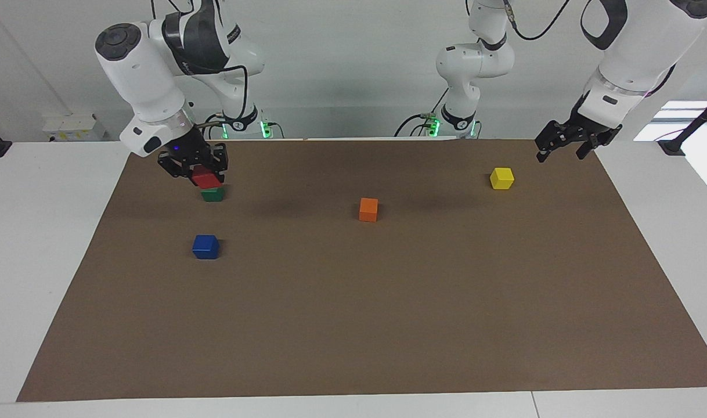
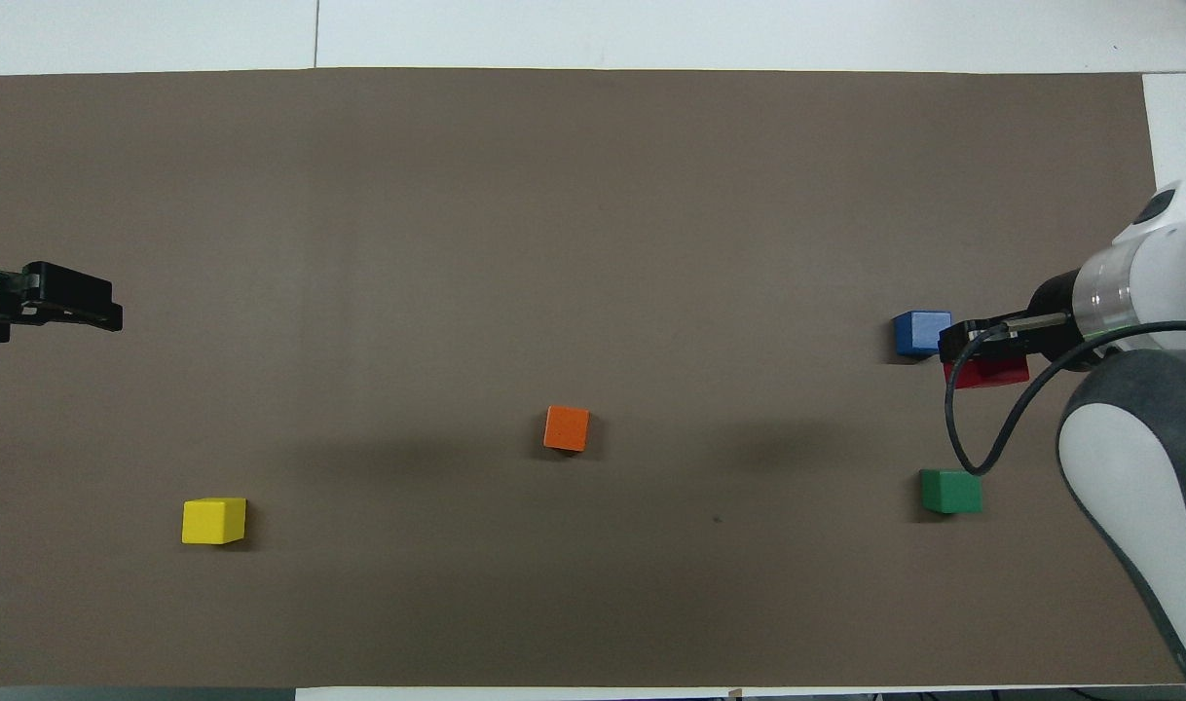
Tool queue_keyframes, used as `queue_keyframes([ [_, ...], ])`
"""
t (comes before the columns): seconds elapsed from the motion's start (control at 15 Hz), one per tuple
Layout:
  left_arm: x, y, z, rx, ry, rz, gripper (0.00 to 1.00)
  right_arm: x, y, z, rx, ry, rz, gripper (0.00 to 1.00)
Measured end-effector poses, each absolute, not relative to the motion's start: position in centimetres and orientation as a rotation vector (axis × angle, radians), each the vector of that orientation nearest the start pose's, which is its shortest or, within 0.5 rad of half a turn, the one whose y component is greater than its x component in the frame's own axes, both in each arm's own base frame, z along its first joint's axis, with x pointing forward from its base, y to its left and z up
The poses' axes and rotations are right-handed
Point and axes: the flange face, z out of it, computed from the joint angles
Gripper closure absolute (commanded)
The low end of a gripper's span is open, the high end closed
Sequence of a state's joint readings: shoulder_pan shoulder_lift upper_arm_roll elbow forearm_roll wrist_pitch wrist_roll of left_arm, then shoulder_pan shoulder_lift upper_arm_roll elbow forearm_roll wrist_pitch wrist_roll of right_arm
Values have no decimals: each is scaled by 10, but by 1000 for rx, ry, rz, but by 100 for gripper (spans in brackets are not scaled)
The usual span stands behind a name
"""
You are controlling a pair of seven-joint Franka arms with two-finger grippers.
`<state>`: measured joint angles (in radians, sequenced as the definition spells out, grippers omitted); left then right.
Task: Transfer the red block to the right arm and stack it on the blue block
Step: 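Move the red cube with the right gripper over the blue cube, then lower the red cube onto the blue cube with the right gripper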
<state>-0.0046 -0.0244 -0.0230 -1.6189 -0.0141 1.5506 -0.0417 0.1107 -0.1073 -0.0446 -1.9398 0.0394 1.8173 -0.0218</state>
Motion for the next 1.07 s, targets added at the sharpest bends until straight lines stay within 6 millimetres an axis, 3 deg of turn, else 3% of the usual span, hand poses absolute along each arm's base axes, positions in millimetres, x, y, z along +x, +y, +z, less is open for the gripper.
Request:
queue_keyframes([
  [0.33, 544, -17, 614, -3153, -22, 70, 0, 528, 28, 517, -3200, -105, 12, 100],
  [0.73, 544, -17, 614, -3153, -22, 70, 0, 538, 24, 452, -3237, -48, -48, 100],
  [1.07, 544, -17, 614, -3153, -22, 70, 0, 558, 5, 412, -3232, 0, -110, 100],
])
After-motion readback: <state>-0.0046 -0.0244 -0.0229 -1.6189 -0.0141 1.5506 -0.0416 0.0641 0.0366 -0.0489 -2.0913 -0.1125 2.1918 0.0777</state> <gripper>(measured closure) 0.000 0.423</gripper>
